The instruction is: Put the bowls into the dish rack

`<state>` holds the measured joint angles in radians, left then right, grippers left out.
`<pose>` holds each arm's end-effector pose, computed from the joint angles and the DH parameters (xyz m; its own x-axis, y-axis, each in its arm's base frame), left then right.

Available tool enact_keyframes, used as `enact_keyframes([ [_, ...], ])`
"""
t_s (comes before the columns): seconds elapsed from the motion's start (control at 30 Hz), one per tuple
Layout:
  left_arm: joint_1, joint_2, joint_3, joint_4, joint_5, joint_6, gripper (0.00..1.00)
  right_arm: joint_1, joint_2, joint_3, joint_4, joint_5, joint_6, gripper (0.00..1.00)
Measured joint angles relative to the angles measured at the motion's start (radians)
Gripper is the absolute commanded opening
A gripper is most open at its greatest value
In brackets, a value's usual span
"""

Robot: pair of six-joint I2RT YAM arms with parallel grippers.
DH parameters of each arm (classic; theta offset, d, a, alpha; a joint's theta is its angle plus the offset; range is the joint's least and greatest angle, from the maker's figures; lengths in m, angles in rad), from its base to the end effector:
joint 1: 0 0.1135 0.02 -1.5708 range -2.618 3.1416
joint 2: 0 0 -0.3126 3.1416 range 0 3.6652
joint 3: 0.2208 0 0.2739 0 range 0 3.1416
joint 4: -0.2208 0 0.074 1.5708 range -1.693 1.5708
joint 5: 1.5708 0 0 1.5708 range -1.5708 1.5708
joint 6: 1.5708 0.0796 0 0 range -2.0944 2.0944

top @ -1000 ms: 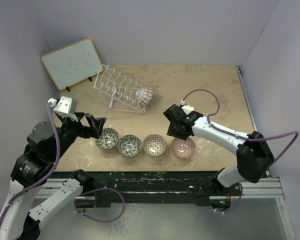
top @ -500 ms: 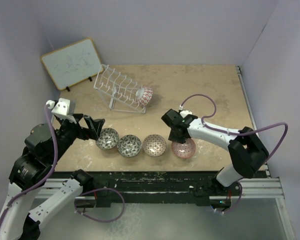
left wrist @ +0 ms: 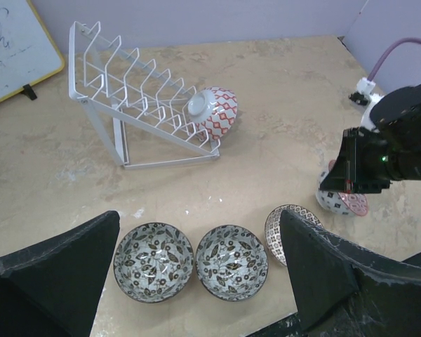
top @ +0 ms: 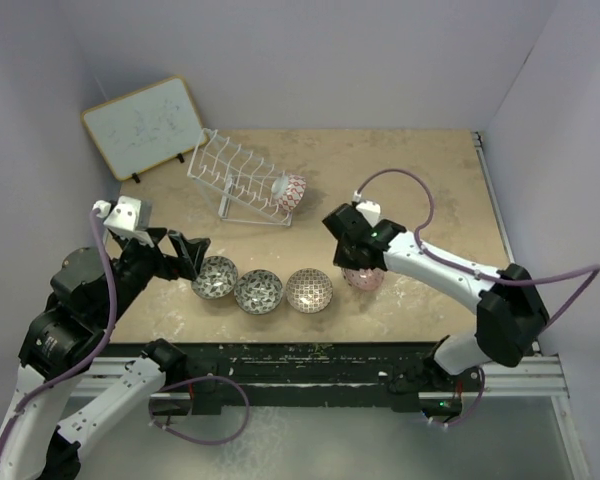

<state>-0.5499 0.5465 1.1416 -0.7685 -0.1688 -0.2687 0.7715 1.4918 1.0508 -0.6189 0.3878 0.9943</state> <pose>0.0844 -0.0360 0.4491 -0.2411 -0.1591 -0.9574 0.3216 0.9176 -0.2335 0.2610 0.2119 0.2365 -0.7708 0.3330 -0.5431 0.2447 0.9419 0.2301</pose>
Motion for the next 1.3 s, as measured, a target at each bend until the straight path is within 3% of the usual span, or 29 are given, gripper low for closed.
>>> enact_keyframes([
  [0.33, 0.000, 0.026, 0.076, -0.027, -0.020, 0.000, 0.99, -0.033, -0.072, 0.171, 0.422, -0.273, -0.251, 0.00],
  [0.63, 0.000, 0.038, 0.166, -0.045, -0.050, 0.000, 0.99, -0.218, -0.012, 0.153, 0.890, -0.700, -0.234, 0.00],
  [0.8, 0.000, 0.040, 0.171, -0.064, -0.061, 0.000, 0.99, -0.265, 0.042, 0.109, 1.162, -0.884, -0.124, 0.00],
  [0.97, 0.000, 0.042, 0.171, -0.076, -0.064, 0.000, 0.99, -0.296, 0.147, 0.071, 1.522, -1.011, 0.087, 0.00],
  [1.2, 0.000, 0.042, 0.171, -0.087, -0.072, 0.000, 0.99, -0.323, 0.342, 0.059, 1.963, -1.058, 0.386, 0.00],
  [1.3, 0.000, 0.042, 0.172, -0.088, -0.074, 0.000, 0.99, -0.337, 0.426, 0.060, 2.069, -1.052, 0.503, 0.00],
])
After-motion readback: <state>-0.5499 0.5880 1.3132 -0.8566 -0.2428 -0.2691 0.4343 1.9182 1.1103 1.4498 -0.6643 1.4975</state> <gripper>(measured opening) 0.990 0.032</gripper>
